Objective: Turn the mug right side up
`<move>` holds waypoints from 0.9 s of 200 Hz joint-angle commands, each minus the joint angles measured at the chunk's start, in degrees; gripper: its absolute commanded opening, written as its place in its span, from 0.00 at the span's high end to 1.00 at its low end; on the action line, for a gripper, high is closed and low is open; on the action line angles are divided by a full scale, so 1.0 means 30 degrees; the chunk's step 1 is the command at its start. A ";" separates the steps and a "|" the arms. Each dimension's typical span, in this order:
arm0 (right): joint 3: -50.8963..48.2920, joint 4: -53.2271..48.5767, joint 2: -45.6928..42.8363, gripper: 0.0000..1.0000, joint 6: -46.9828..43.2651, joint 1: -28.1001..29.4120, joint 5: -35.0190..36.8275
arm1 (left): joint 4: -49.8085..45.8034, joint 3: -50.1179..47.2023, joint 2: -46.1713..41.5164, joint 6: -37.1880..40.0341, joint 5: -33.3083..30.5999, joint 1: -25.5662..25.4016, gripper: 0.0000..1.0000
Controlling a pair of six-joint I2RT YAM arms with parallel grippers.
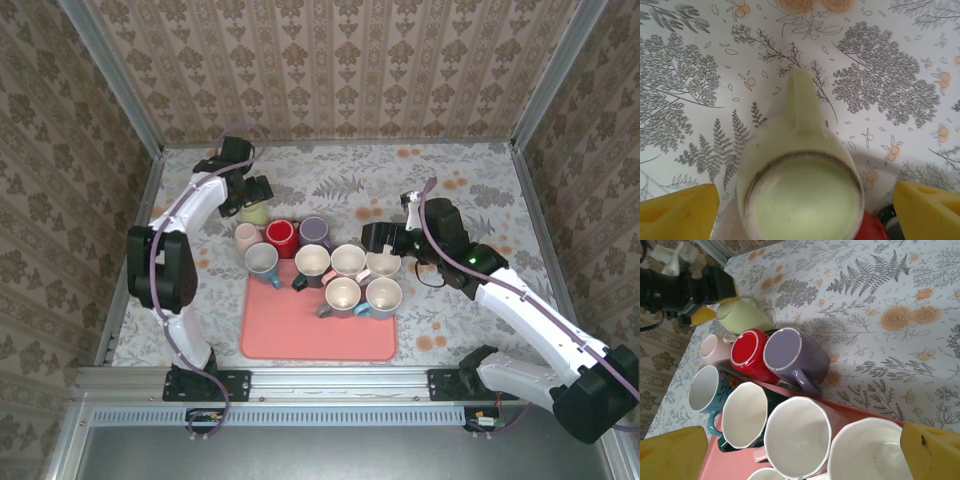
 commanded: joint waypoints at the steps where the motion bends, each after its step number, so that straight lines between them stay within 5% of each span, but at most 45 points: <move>1: -0.0332 0.0450 0.0060 0.00 -0.0447 -0.0073 -0.0259 | -0.1583 0.1003 0.1278 -0.0554 0.0457 0.0416 0.10; 36: -0.0480 0.0560 0.0060 0.00 -0.0441 -0.0086 -0.0286 | -0.1237 0.1072 0.2267 -0.0859 0.0951 0.0649 0.19; 97: -0.0392 0.0348 -0.0276 0.00 -0.0303 -0.0057 -0.0200 | -0.0853 0.1128 0.1351 -0.0555 0.1058 0.0723 0.51; 180: 0.0438 -0.0583 -0.1044 0.00 -0.0445 -0.0055 0.0450 | 0.2307 -0.1516 -0.6315 0.3513 0.1191 -0.0075 0.67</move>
